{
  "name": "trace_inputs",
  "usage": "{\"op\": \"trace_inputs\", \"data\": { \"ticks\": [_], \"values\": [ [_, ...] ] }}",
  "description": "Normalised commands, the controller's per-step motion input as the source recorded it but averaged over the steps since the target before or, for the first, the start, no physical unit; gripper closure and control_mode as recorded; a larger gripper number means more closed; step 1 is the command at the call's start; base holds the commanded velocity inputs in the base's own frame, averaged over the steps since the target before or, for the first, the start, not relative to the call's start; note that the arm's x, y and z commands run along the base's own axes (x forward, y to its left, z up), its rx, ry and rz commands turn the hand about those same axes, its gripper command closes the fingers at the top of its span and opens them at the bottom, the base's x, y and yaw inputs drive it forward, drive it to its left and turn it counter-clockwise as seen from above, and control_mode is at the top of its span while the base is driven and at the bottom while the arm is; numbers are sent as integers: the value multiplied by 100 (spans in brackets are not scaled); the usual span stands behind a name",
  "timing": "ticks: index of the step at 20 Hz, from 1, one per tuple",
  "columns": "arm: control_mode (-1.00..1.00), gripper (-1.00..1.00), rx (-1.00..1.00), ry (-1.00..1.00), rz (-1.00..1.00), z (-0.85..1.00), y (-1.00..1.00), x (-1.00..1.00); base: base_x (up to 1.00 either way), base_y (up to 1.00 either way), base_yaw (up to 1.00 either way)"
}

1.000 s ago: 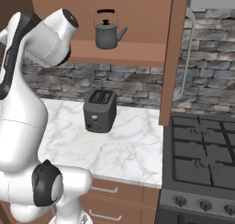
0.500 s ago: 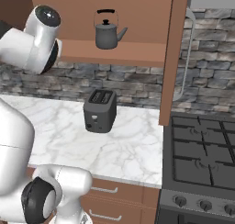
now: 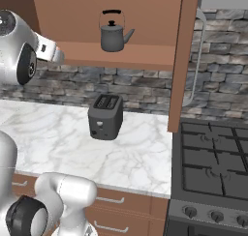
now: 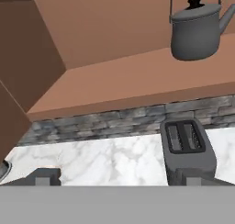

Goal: Open the cabinet, pick the kettle from the cabinet, and place it in the sink.

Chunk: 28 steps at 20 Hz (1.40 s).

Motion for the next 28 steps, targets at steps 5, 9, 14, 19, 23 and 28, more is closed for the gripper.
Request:
{"op": "trace_inputs", "data": {
  "ticks": [5, 9, 14, 19, 23, 28],
  "values": [
    [-100, -100, -5, -9, -38, 7, -13, 28, 0, 0, 0],
    [-100, -100, -1, -3, -32, 8, -17, 34, 0, 0, 0],
    [-100, -100, 0, -1, -23, 14, -15, 40, 0, 0, 0],
    [-100, -100, 0, -1, -8, 12, -14, 36, 0, 0, 0],
    [-100, -100, -6, -5, 0, 1, -7, 31, 0, 0, 0],
    [-100, -100, -8, -6, 0, 0, -4, 34, 0, 0, 0]
  ]
}}
